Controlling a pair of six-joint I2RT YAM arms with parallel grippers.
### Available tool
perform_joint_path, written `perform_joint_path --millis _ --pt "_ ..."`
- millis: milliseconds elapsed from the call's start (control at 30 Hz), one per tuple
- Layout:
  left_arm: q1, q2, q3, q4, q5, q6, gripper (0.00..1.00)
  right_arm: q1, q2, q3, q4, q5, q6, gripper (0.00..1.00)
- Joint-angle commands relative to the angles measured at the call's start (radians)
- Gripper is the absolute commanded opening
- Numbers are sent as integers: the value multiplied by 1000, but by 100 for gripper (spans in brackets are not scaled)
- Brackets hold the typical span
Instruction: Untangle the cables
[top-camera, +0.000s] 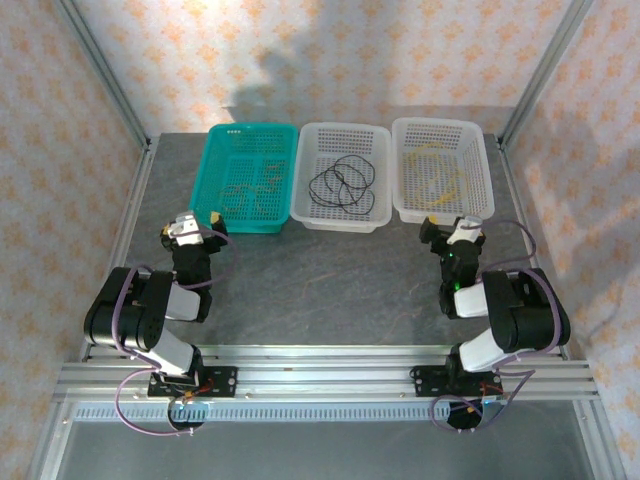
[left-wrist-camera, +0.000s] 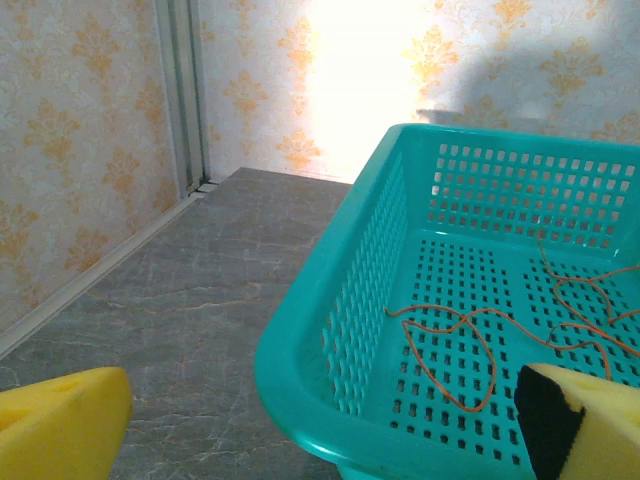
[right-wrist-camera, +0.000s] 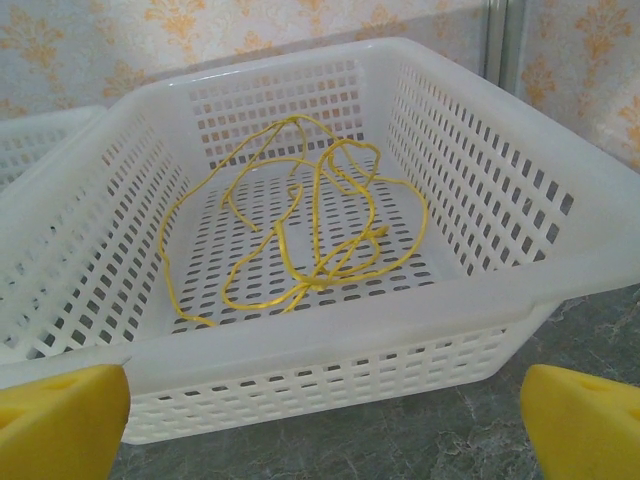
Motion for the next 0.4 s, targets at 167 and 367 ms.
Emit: perform_joint_path --millis 167,367 --pt "4 -4 14 -22 69 14 100 -3 4 16 16 -12 -18 100" --pt "7 -2 14 -23 76 13 100 -3 3 16 16 -12 -19 100"
